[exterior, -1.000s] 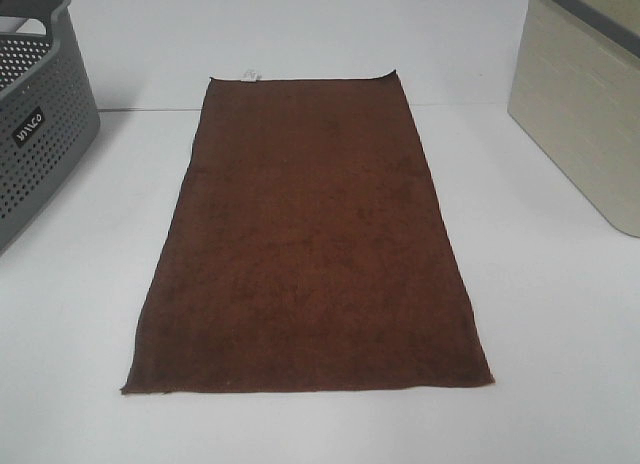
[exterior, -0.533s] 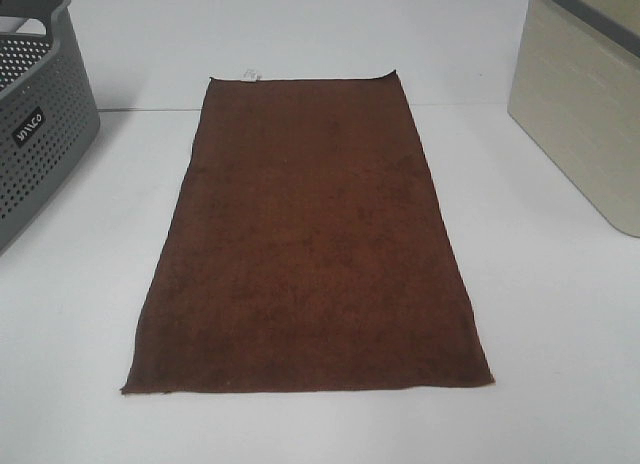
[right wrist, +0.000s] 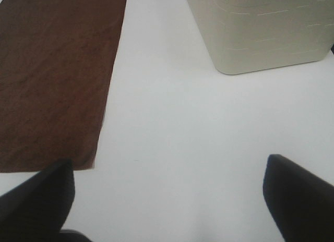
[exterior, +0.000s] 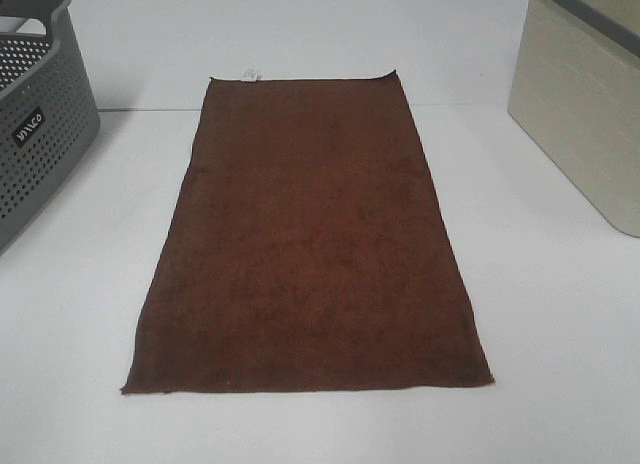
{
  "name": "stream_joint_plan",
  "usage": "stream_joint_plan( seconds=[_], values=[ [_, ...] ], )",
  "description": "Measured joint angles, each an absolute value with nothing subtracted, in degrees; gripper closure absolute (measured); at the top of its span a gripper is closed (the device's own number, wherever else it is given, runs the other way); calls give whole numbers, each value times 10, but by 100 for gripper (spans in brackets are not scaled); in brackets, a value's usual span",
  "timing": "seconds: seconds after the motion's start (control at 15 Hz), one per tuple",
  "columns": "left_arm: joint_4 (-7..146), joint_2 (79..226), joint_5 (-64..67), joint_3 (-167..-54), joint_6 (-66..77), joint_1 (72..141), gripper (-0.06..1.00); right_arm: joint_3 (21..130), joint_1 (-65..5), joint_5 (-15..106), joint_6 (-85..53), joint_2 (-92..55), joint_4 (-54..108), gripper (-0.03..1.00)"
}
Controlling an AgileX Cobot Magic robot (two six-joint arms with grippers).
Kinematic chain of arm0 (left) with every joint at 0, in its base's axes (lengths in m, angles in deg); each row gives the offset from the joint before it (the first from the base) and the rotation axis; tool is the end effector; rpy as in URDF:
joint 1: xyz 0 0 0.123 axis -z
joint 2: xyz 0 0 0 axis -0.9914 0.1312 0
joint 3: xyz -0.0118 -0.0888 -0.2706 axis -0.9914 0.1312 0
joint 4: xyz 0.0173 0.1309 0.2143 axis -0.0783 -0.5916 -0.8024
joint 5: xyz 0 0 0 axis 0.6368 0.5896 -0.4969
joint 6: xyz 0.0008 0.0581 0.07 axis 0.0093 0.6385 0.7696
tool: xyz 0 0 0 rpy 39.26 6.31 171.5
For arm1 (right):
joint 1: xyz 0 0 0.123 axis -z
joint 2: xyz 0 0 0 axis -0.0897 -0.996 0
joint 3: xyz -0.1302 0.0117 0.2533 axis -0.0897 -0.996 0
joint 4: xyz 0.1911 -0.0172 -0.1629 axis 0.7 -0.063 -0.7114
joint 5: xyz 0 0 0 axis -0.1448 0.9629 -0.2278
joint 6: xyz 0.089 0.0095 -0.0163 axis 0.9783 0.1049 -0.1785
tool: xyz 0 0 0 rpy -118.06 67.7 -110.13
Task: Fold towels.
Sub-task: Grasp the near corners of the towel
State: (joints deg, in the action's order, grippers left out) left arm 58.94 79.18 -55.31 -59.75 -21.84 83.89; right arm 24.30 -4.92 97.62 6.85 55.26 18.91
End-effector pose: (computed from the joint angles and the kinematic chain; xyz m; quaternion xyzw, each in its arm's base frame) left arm -0.0055 -0.0033 0.2778 0.0645 0.8477 0.0038 0.5265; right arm -0.0067 0.0000 0.2777 0.0042 0.8528 0.0005 0.5222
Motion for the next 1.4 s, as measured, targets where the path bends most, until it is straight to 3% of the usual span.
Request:
stream_joint_plan(
  seconds=[0.47,0.73,1.07,1.4],
  values=[
    [603,792,-547,-600,-219,839,36,243,-49,976,69,553,189,5],
    [613,846,-414,-600,-269,839,36,259,-49,949,75,492,189,5],
    [766,1064,-308,-584,-308,839,36,261,-49,902,76,282,273,5],
    [994,1354,-304,-584,-104,839,36,261,-49,844,36,10,376,5]
  ],
)
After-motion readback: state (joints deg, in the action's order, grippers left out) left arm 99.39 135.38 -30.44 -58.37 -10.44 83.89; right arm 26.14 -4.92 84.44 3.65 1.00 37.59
